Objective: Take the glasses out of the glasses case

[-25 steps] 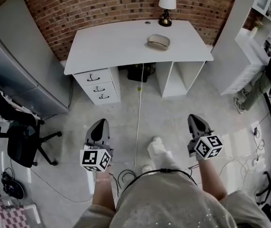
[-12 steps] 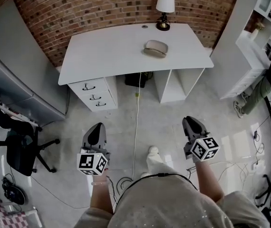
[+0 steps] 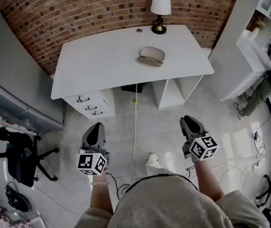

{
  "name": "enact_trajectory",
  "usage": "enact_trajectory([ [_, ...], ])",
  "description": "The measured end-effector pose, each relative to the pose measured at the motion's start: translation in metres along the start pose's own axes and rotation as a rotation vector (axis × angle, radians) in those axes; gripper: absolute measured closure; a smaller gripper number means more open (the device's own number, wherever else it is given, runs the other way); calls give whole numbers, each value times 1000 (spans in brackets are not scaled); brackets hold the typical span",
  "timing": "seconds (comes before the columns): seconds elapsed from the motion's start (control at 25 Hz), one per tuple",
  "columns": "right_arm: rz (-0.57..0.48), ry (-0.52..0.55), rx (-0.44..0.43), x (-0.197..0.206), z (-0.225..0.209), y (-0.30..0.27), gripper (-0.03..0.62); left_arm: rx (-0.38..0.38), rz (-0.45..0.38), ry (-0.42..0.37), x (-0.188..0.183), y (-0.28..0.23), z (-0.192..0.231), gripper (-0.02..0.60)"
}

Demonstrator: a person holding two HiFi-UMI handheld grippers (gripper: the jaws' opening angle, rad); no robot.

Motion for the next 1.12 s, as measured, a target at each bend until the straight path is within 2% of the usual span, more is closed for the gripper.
enact_trajectory([
  [0.32,13,-28,-2,-15,-38,-37,499,-1,22,0,-5,-55,3,575],
  [0.64,12,-33,-41,-34,-70,-76,500,-14,21,-9,-14,-101,0,575],
  [1.12,8,-27,-83,-53,-92,-102,500,-29,11,-29,-28,-140,-3,575],
])
Point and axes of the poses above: the fingertips, and each gripper's own axes: y backward along the fingers, z to its left, x out of its underside, the point moved 2 cm from there along y, backward along the fingers, and after that the axes turned 6 degrees about z, right-handed, at the moved point
